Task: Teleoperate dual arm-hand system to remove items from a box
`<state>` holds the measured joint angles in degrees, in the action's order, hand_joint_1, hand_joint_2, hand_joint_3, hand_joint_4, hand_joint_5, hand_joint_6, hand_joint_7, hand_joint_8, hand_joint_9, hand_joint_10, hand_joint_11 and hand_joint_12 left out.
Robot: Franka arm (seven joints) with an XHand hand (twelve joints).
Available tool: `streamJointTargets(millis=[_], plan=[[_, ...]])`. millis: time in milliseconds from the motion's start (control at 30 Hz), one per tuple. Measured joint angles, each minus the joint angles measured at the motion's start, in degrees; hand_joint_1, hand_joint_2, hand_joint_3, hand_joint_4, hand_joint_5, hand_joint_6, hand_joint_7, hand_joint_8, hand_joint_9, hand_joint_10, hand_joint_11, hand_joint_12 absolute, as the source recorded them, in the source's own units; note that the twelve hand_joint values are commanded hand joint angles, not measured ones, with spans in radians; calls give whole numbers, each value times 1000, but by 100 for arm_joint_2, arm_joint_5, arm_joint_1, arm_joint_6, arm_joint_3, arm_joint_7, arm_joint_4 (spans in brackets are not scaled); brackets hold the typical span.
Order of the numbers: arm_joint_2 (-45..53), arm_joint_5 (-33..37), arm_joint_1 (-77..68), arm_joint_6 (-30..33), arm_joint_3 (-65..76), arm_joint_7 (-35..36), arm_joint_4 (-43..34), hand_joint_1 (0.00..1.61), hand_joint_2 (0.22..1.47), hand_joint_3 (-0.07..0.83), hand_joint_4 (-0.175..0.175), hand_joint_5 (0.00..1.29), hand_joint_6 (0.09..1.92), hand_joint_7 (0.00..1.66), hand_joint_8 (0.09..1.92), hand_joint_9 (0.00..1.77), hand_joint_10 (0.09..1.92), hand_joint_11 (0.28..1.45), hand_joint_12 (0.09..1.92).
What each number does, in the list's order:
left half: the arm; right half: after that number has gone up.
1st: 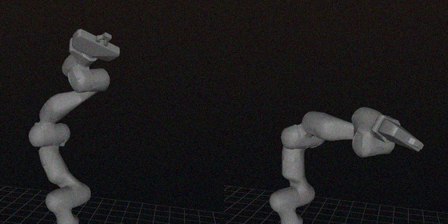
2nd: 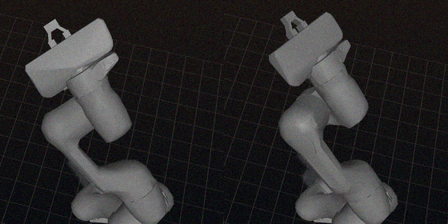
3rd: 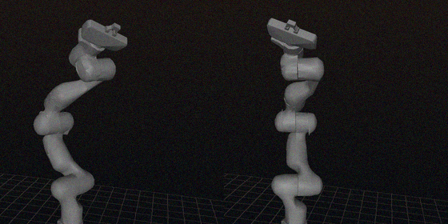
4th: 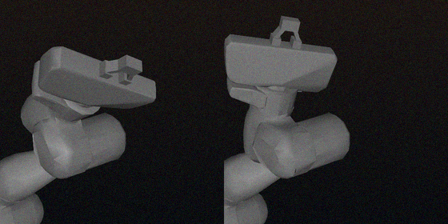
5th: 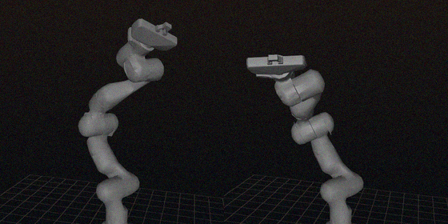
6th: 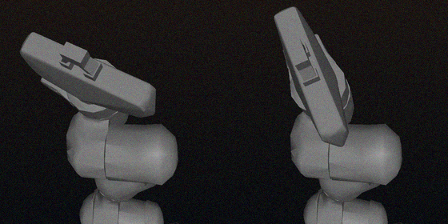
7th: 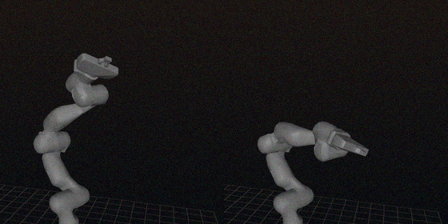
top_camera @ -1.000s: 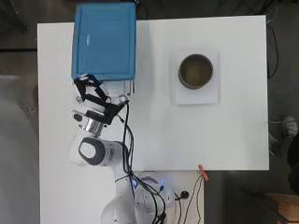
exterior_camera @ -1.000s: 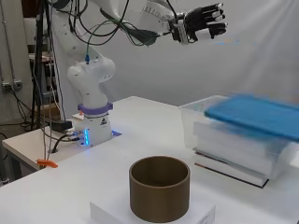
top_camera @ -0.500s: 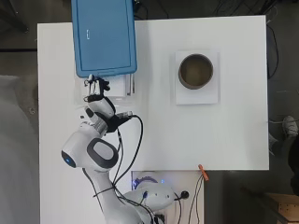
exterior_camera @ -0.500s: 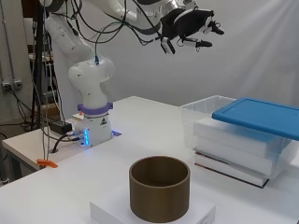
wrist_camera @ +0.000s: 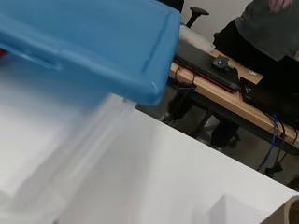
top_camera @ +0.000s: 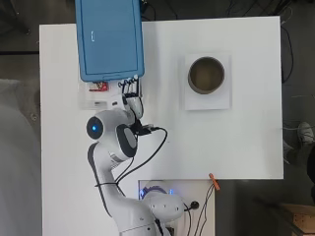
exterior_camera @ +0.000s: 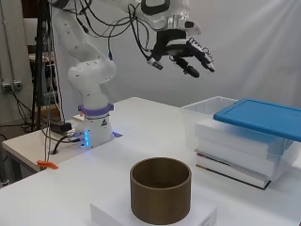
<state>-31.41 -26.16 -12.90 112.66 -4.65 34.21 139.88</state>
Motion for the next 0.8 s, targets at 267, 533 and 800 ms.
streamJointTargets(millis=[267,533,800], plan=[[861,-579,143,-43,-27,-94,-210,445,1064,-6,87,554,87,636,87,621,87,530,87],[1721,-314,125,625,-187,295,-463,388,1107,8,113,616,87,718,87,731,87,590,87],[1752,200,89,1119,-176,757,-502,906,1167,0,106,821,950,1116,1344,1386,1066,940,1225]])
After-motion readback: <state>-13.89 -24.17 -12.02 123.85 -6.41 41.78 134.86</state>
